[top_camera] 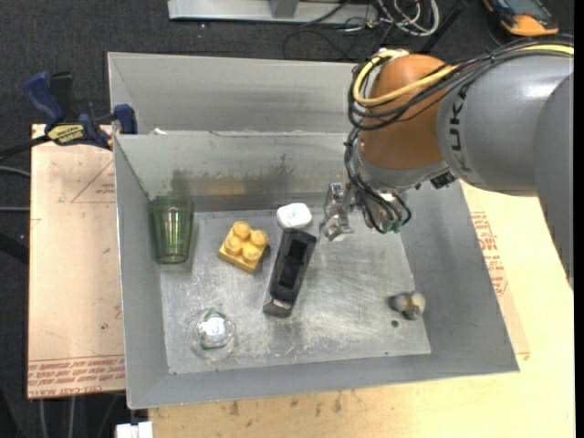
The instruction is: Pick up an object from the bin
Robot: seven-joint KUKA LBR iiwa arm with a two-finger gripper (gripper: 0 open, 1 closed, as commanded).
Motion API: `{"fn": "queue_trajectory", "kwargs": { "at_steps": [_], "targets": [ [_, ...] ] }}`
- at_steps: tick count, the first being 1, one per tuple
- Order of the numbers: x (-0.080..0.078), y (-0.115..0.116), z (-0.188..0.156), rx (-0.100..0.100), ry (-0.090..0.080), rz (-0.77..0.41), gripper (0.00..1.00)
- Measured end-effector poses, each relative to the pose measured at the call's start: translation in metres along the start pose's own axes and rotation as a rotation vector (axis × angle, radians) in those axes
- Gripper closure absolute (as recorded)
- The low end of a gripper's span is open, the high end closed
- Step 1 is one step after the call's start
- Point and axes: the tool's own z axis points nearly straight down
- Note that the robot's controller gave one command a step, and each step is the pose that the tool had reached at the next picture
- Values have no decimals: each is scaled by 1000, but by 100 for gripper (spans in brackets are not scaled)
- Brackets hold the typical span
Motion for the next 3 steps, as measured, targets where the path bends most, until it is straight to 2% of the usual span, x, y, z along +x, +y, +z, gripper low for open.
{"fn": "queue_trajectory", "kwargs": {
  "at_steps": [1, 2, 3],
  "targets": [
    [-13, -34, 22, -13, 5, 24, 100],
    [9, -55, 33, -5, 21, 139, 100],
    [15, -23, 28, -11, 18, 41, 100]
  ]
}}
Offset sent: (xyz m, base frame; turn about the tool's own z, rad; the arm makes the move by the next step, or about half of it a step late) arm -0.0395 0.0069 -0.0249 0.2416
